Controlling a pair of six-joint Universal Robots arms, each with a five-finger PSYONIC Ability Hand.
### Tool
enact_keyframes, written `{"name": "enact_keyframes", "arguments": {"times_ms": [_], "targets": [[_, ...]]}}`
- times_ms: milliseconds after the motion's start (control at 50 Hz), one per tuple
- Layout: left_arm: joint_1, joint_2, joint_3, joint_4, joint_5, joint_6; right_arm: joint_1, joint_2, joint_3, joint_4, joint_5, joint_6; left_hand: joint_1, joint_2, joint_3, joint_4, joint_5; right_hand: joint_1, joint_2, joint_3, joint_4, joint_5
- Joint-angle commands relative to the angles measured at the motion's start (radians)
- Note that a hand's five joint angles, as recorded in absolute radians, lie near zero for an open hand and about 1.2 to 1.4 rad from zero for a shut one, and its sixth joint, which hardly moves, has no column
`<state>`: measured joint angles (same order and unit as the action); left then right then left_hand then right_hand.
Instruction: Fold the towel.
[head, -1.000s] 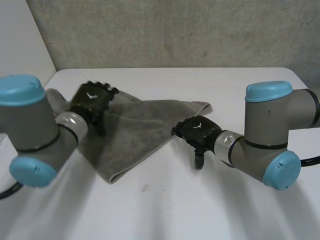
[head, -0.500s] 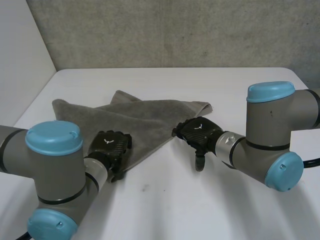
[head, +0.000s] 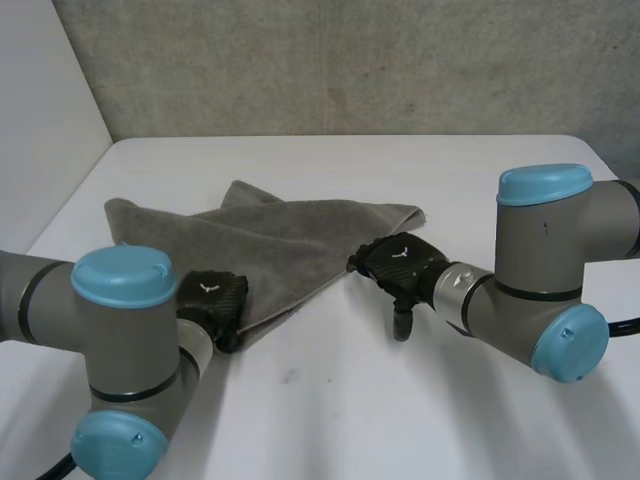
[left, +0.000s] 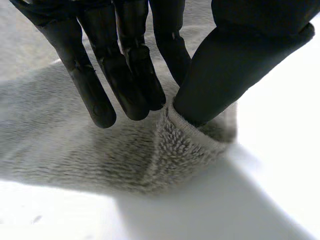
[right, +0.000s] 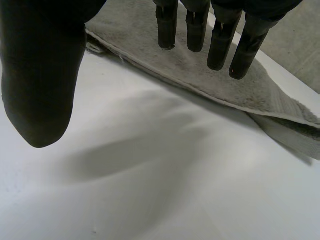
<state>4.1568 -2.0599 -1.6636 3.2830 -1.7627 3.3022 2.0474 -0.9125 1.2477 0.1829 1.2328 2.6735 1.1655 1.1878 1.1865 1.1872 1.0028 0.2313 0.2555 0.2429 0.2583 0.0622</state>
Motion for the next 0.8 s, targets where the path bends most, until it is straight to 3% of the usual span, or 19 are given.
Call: {"name": "enact_keyframes", "arguments": {"times_ms": [20,160,320,500,720,800], "targets": [[0.008,0.073,-0.004,-0.008,-0.032,0.037,-0.018,0.006,-0.023,-0.002,0.005,0.015,0.231,0.208,0.21,0.209,0.219,-0.057,-0.081,-0.068,-0.084,-0.062],[0.009,0.182,-0.015,-0.016,-0.027,0.056,-0.02,0.018,-0.103,0.003,-0.012,0.169,0.231,0.208,0.21,0.209,0.219,-0.057,-0.081,-0.068,-0.084,-0.062],[0.008,0.3,-0.022,-0.051,-0.026,0.111,0.003,0.101,-0.278,0.004,-0.093,0.373,0.231,0.208,0.21,0.209,0.219,-0.057,-0.081,-0.068,-0.084,-0.062],[0.002,0.38,-0.025,-0.063,-0.026,0.132,0.076,0.251,-0.427,0.013,-0.11,0.421,0.231,0.208,0.21,0.209,0.219,-0.057,-0.081,-0.068,-0.084,-0.062],[0.008,0.432,-0.036,-0.065,-0.027,0.132,0.131,0.435,-0.606,0.013,-0.082,0.419,0.231,0.208,0.21,0.209,0.219,-0.011,-0.035,-0.023,-0.038,-0.017],[0.019,0.461,-0.051,-0.065,-0.027,0.132,0.119,0.489,-0.708,0.012,0.008,0.417,0.231,0.208,0.21,0.209,0.219,0.133,0.108,0.121,0.106,0.127]]}}
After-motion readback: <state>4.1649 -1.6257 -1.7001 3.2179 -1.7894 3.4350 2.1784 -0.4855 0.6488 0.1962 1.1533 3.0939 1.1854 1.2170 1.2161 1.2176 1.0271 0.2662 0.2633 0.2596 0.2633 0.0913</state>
